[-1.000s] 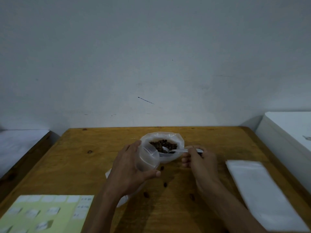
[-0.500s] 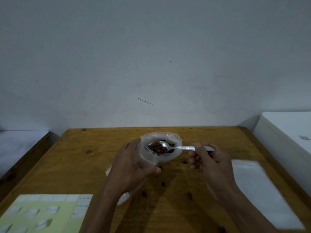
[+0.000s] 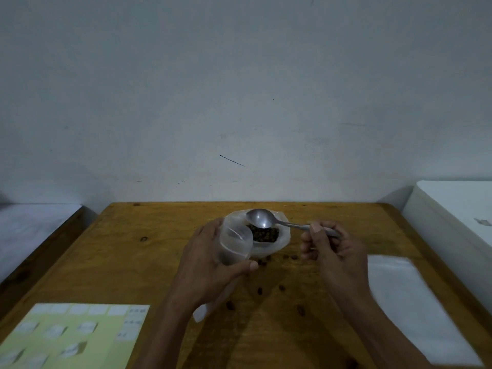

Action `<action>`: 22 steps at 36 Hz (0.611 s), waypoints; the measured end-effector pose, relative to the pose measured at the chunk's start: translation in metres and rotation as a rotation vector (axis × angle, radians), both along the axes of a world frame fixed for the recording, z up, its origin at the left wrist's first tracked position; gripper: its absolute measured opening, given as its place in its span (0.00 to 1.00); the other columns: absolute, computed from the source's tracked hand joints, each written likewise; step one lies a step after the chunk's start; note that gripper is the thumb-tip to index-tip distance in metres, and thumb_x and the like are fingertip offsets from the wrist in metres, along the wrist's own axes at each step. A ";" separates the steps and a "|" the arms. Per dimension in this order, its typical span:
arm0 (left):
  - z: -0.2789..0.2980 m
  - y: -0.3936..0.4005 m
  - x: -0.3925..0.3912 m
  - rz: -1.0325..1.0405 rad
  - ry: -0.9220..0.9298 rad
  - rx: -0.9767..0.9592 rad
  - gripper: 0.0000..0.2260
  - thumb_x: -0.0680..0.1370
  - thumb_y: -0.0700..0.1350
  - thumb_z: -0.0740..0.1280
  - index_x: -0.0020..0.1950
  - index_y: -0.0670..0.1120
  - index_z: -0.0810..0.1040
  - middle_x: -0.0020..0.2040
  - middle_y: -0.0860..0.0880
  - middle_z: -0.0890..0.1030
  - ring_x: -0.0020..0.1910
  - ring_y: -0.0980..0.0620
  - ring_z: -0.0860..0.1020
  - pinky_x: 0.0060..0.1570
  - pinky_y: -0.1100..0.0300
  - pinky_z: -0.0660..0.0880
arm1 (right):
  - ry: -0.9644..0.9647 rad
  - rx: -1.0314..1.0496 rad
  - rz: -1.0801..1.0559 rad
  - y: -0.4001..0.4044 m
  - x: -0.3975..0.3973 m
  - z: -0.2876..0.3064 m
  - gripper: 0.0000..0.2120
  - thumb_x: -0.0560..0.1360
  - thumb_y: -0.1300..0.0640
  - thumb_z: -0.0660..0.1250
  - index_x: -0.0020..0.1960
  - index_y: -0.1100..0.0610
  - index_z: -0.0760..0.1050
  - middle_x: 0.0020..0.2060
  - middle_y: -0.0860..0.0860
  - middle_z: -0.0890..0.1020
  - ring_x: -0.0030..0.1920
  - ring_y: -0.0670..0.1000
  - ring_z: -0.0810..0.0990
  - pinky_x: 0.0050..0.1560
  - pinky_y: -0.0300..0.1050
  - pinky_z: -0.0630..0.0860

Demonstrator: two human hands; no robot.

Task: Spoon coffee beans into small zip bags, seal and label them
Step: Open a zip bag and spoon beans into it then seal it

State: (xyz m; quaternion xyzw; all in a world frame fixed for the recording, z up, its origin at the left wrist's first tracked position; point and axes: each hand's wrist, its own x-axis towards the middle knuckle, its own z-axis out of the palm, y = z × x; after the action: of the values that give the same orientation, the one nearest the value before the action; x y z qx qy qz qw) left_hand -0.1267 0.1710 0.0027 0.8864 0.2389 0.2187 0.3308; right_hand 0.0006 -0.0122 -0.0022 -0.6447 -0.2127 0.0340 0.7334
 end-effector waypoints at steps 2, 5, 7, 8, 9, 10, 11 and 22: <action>-0.001 0.001 0.000 0.009 -0.026 -0.015 0.47 0.61 0.63 0.79 0.75 0.53 0.64 0.69 0.54 0.72 0.61 0.59 0.69 0.59 0.56 0.73 | -0.026 -0.044 -0.038 0.005 0.004 -0.003 0.06 0.80 0.56 0.66 0.49 0.54 0.80 0.36 0.54 0.84 0.36 0.53 0.83 0.36 0.46 0.81; -0.001 0.001 -0.001 0.019 -0.052 -0.029 0.47 0.61 0.63 0.80 0.75 0.53 0.64 0.69 0.54 0.72 0.61 0.58 0.71 0.59 0.54 0.74 | -0.099 -0.198 -0.095 0.012 0.012 -0.011 0.06 0.81 0.55 0.66 0.47 0.49 0.80 0.35 0.50 0.84 0.36 0.51 0.83 0.36 0.47 0.82; 0.000 0.002 -0.001 0.020 -0.062 -0.046 0.48 0.60 0.64 0.79 0.75 0.52 0.64 0.70 0.54 0.72 0.63 0.56 0.72 0.59 0.53 0.75 | -0.164 -0.322 -0.110 0.015 0.016 -0.014 0.06 0.81 0.54 0.66 0.47 0.49 0.80 0.34 0.47 0.84 0.36 0.48 0.84 0.38 0.51 0.83; 0.000 0.003 -0.002 0.020 -0.063 -0.053 0.50 0.59 0.66 0.79 0.76 0.52 0.64 0.70 0.54 0.72 0.64 0.54 0.72 0.60 0.52 0.76 | -0.186 -0.381 -0.113 0.017 0.017 -0.014 0.05 0.80 0.54 0.66 0.47 0.48 0.80 0.34 0.46 0.84 0.36 0.46 0.84 0.38 0.50 0.83; 0.000 0.004 -0.003 0.021 -0.065 -0.064 0.52 0.58 0.68 0.78 0.76 0.51 0.63 0.71 0.53 0.71 0.65 0.53 0.72 0.60 0.51 0.76 | -0.203 -0.437 -0.108 0.018 0.017 -0.013 0.05 0.80 0.54 0.66 0.48 0.48 0.80 0.36 0.45 0.84 0.38 0.44 0.83 0.38 0.43 0.82; 0.001 0.004 -0.005 0.023 -0.078 -0.081 0.53 0.57 0.70 0.77 0.76 0.52 0.63 0.71 0.54 0.71 0.66 0.53 0.72 0.59 0.51 0.77 | -0.211 -0.496 -0.102 0.020 0.018 -0.012 0.04 0.80 0.53 0.67 0.48 0.48 0.80 0.39 0.43 0.84 0.39 0.41 0.82 0.35 0.34 0.77; 0.002 0.005 -0.007 0.027 -0.100 -0.103 0.54 0.56 0.71 0.76 0.76 0.52 0.64 0.71 0.54 0.72 0.65 0.54 0.72 0.57 0.55 0.77 | -0.203 -0.545 -0.091 0.021 0.017 -0.009 0.03 0.79 0.52 0.67 0.50 0.49 0.80 0.42 0.43 0.83 0.40 0.38 0.80 0.33 0.28 0.73; 0.020 0.001 -0.018 0.088 -0.324 -0.155 0.44 0.57 0.67 0.77 0.69 0.55 0.68 0.61 0.57 0.76 0.58 0.57 0.76 0.45 0.69 0.72 | -0.550 -0.558 0.066 0.036 -0.028 0.047 0.20 0.71 0.32 0.64 0.54 0.42 0.82 0.51 0.38 0.79 0.57 0.41 0.72 0.59 0.47 0.70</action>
State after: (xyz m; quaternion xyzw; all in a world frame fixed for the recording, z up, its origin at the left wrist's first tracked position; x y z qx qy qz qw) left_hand -0.1447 0.1722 0.0230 0.7999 0.2371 0.3539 0.4227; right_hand -0.0278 0.0241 0.0451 -0.7972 -0.4047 -0.0600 0.4439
